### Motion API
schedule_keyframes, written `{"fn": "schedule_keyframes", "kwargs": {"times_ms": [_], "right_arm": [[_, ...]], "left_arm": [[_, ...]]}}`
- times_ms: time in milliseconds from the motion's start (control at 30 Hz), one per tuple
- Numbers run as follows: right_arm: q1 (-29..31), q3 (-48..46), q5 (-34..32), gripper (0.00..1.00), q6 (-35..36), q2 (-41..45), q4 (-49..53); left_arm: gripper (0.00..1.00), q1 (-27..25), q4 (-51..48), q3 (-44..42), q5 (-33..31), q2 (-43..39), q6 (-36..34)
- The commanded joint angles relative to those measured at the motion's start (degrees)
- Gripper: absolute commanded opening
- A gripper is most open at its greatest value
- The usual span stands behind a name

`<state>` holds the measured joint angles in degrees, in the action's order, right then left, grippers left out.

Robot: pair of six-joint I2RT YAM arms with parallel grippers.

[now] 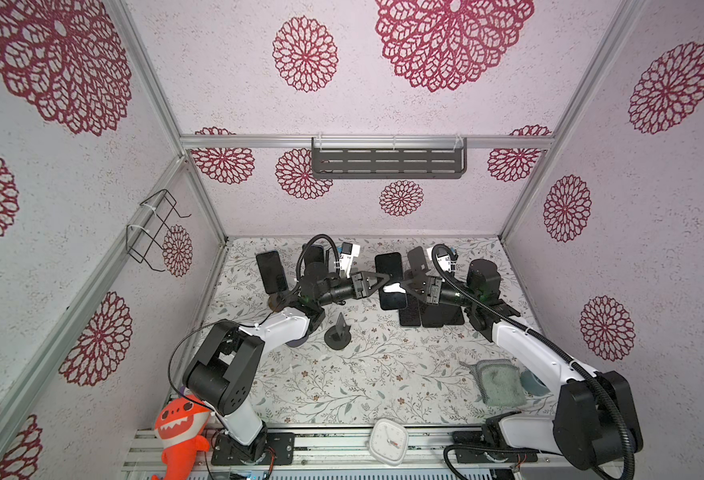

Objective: Remove the phone from the phone stand
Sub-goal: 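Carry the black phone toward the flat phones with the right gripper while the left withdraws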

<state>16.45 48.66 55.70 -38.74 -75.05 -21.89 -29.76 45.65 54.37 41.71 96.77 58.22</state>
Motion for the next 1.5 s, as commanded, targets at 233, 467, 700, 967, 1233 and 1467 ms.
{"fn": "schedule_keyframes", "kwargs": {"times_ms": [233,467,700,967,1233,1467], "right_arm": [[0.3,0.55,1.35,0.0,0.45,-1.37,-4.29],[0.33,0.64,1.15,0.36,0.58,-2.5,-3.44],[0.23,1.5,-0.59,0.54,3.59,-1.9,1.31],[0.25,2.22,-1.05,0.84,5.79,-1.52,4.72],[-0.96,3.42,-6.75,0.9,12.08,1.06,14.44],[-1.66,0.68,-16.75,0.92,16.19,7.2,20.29]], "left_arm": [[0.07,-0.34,-4.55,1.13,-1.32,-0.09,-1.13],[0.0,-0.33,-8.14,1.35,-2.99,-0.61,-2.41],[0.0,-0.34,-9.44,0.91,-3.88,-1.21,-3.26],[0.0,-0.38,-13.71,1.24,-5.88,-1.94,-5.37],[0.0,-0.62,-22.1,3.46,-9.71,-2.54,-9.16],[0.0,-3.05,-42.13,11.95,-21.77,0.6,-12.63]]}}
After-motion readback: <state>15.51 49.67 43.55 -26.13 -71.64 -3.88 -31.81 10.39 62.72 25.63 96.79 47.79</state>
